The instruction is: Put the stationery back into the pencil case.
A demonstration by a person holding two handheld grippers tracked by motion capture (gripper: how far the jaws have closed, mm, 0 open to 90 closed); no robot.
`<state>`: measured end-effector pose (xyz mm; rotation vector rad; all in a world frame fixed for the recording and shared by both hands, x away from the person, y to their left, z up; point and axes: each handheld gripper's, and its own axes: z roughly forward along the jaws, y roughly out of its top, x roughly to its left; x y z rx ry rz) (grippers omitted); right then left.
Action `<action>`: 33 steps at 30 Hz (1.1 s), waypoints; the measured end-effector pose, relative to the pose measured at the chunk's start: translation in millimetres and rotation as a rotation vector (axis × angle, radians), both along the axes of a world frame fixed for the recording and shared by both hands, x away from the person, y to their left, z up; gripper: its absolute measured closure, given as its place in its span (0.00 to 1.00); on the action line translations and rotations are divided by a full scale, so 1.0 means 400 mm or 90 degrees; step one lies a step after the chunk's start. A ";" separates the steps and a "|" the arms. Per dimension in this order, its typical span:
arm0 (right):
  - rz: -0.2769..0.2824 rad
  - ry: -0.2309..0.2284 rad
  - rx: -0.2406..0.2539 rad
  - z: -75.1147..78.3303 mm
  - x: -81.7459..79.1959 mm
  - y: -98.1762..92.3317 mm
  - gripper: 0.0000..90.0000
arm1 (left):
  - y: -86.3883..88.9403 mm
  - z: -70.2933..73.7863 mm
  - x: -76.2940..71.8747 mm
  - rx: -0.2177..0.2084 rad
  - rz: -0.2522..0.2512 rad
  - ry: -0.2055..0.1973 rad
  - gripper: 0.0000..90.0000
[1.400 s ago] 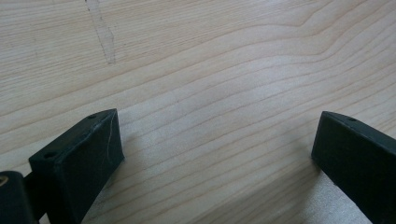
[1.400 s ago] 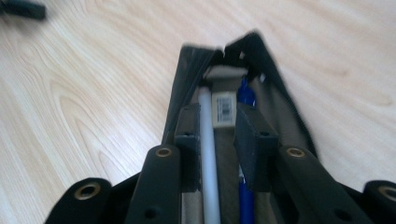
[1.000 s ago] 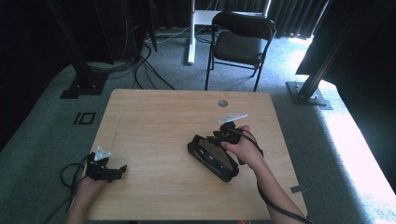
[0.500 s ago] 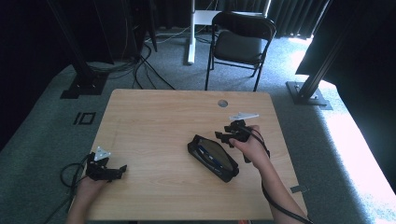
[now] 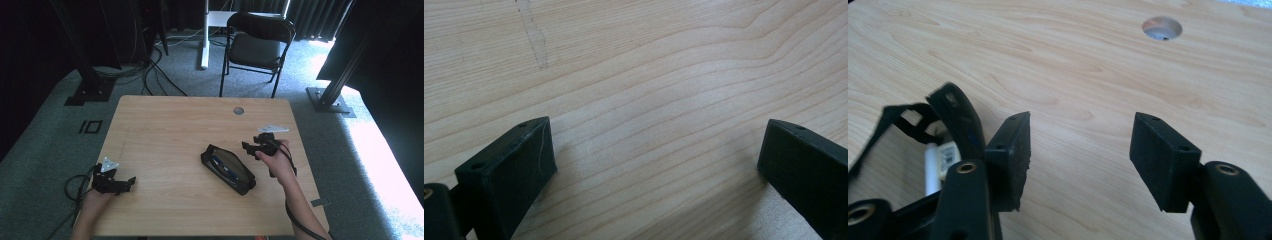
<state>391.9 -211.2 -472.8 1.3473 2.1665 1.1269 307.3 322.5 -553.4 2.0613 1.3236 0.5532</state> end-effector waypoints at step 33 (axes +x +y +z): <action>-0.168 0.018 -0.012 -0.144 -0.089 -0.178 0.25 | 0.000 0.000 0.000 0.000 0.000 0.000 0.02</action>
